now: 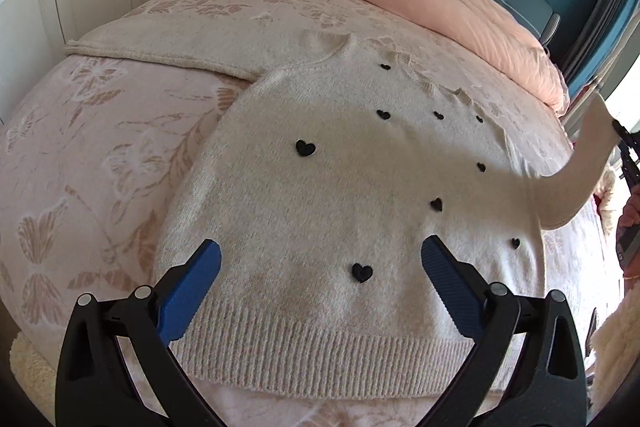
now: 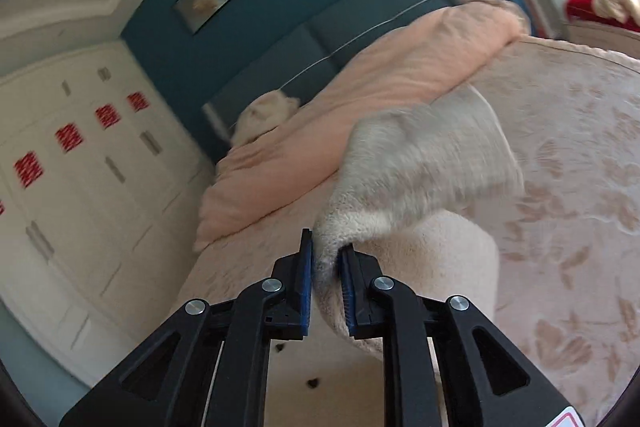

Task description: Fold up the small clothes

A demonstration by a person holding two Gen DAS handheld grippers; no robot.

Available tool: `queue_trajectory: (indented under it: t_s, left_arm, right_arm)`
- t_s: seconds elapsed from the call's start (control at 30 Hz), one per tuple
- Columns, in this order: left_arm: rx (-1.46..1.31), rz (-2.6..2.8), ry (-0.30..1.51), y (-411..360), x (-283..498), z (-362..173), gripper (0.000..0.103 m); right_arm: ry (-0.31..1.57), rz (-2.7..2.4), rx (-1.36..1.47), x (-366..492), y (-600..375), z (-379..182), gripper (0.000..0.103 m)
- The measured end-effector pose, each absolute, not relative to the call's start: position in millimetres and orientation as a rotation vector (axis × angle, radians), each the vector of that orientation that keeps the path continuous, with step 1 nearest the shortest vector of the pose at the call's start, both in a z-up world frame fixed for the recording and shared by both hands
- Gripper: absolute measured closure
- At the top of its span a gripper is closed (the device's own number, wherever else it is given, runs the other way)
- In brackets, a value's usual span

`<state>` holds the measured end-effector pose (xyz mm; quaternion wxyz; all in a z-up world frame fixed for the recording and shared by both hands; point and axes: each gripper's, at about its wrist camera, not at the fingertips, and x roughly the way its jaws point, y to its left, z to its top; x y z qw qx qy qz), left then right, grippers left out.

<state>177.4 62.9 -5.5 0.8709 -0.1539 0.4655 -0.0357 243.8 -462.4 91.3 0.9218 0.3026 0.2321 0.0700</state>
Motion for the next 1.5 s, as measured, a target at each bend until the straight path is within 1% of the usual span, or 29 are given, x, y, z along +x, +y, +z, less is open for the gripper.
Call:
queue_trajectory:
  t_s: [0.07, 0.1, 0.17, 0.27, 0.47, 0.63, 0.67, 0.73, 0.77, 0.8, 0.83, 0.87, 0.93, 1.0, 1.07, 1.1, 1.17, 1.2, 1.23, 1.27, 1.33, 1.37, 1.4, 1.43, 1.5]
  left_arm:
    - [-0.365, -0.099, 0.962, 62.6, 189.1, 0.1, 0.005]
    - [-0.393, -0.120, 0.957, 62.5, 196.5, 2.5, 0.005]
    - [-0.442, -0.141, 0.958, 61.1, 215.1, 6.1, 0.005]
    - [-0.531, -0.198, 0.963, 56.7, 253.9, 5.7, 0.005]
    - [-0.695, -0.248, 1.019, 23.6, 354.6, -28.3, 0.005]
    - [-0.773, -0.209, 1.075, -14.9, 426.5, -72.4, 0.006]
    - [-0.778, -0.192, 1.087, -21.4, 437.3, -80.5, 0.010]
    - [-0.792, -0.182, 1.109, -29.7, 450.3, -91.2, 0.040]
    - [-0.802, -0.199, 1.124, -32.8, 456.5, -95.2, 0.064]
    - [-0.799, -0.208, 1.135, -34.9, 461.1, -97.0, 0.078]
    - [-0.772, -0.196, 1.129, -36.2, 463.3, -93.3, 0.094]
    - [-0.757, -0.199, 1.083, -33.8, 461.3, -84.9, 0.095]
    - [-0.722, -0.231, 0.974, -27.6, 453.7, -59.1, 0.096]
    - [-0.709, -0.275, 0.918, -15.9, 444.7, -37.6, 0.096]
    - [-0.687, -0.283, 0.886, -2.9, 430.2, -29.9, 0.096]
    - [-0.671, -0.271, 0.894, 1.9, 425.9, -36.1, 0.095]
    - [-0.614, -0.225, 0.985, 2.6, 428.1, -67.7, 0.095]
    - [-0.605, -0.200, 1.044, 1.8, 429.0, -87.5, 0.095]
    - [-0.607, -0.186, 1.072, 3.0, 425.2, -101.1, 0.095]
    - [-0.608, -0.186, 1.061, 3.7, 420.6, -106.9, 0.095]
    - [-0.593, -0.184, 1.034, 2.1, 415.1, -107.1, 0.095]
    - [-0.593, -0.180, 1.036, 1.1, 415.5, -107.4, 0.095]
    - [-0.596, -0.176, 1.040, 1.1, 416.7, -107.5, 0.095]
    - [-0.605, -0.174, 1.046, 1.8, 417.3, -107.0, 0.094]
    - [-0.637, -0.183, 1.050, 6.8, 416.5, -102.0, 0.092]
  right_arm:
    - [0.575, 0.256, 0.555, 266.0, -399.2, 74.6, 0.051]
    - [0.628, 0.269, 0.505, 274.1, -371.4, 60.9, 0.049]
    - [0.745, 0.280, 0.426, 282.3, -330.1, 25.3, 0.050]
    - [0.816, 0.239, 0.458, 262.8, -317.6, -12.9, 0.050]
    - [0.854, 0.101, 0.662, 205.5, -371.5, -51.0, 0.047]
    - [0.864, 0.042, 0.822, 197.4, -401.6, -74.1, 0.046]
    - [0.858, 0.038, 0.835, 200.3, -402.1, -76.1, 0.045]
    - [0.852, 0.022, 0.854, 208.6, -406.6, -80.8, 0.043]
    - [0.851, 0.013, 0.867, 213.8, -408.8, -83.8, 0.043]
    - [0.855, 0.002, 0.879, 219.3, -411.1, -87.3, 0.043]
    - [0.859, -0.014, 0.874, 227.8, -411.1, -87.6, 0.043]
    - [0.860, -0.031, 0.854, 233.8, -411.5, -87.6, 0.057]
    - [0.858, -0.020, 0.820, 246.4, -410.9, -79.4, 0.094]
    - [0.763, 0.014, 0.808, 244.5, -411.0, -55.2, 0.095]
    - [0.704, 0.039, 0.771, 238.9, -410.4, -40.3, 0.096]
    - [0.719, 0.033, 0.751, 239.3, -410.2, -46.3, 0.096]
    - [0.905, -0.027, 0.735, 252.5, -410.5, -89.9, 0.097]
    - [0.941, -0.043, 0.771, 251.1, -412.6, -106.4, 0.097]
    - [0.901, -0.043, 0.796, 245.5, -413.8, -103.7, 0.097]
    - [0.878, -0.041, 0.797, 242.7, -413.4, -94.0, 0.097]
    - [0.811, -0.031, 0.764, 237.3, -411.2, -78.1, 0.097]
    - [0.852, -0.054, 0.727, 241.2, -410.4, -85.6, 0.097]
    - [0.938, -0.072, 0.721, 247.1, -411.3, -103.2, 0.098]
    - [0.931, -0.064, 0.758, 245.2, -414.7, -108.6, 0.099]
    - [0.932, -0.077, 0.773, 241.9, -418.1, -93.5, 0.095]
